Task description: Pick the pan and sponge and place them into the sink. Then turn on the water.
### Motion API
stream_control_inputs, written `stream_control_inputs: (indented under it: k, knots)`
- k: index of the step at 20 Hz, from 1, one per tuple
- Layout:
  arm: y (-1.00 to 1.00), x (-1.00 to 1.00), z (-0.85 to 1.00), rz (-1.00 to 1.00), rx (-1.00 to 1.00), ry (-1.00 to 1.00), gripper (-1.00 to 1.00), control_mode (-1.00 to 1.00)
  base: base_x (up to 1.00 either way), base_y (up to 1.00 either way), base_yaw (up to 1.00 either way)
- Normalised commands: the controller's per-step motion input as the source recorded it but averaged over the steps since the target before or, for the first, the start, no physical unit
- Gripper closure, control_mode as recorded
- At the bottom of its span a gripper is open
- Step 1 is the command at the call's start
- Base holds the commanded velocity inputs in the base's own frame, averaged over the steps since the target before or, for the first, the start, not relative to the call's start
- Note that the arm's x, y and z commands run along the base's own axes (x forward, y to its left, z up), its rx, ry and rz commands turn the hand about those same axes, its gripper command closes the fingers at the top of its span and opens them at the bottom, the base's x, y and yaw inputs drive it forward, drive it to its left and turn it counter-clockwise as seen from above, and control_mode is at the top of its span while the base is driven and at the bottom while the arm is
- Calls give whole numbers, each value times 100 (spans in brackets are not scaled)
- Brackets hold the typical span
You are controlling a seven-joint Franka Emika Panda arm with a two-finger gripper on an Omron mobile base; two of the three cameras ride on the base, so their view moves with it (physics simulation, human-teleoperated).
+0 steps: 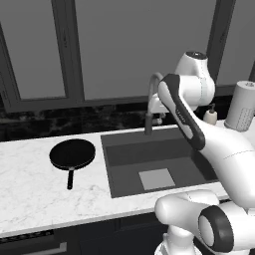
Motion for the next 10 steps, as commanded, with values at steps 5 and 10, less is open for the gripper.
stream_control_inputs:
  k: [5, 10]
  knots:
    - [25, -13, -8, 0, 0, 0, -100, -100, 0, 0, 0]
    - [100, 0, -23, -1, -2, 0, -100, -100, 0, 0, 0]
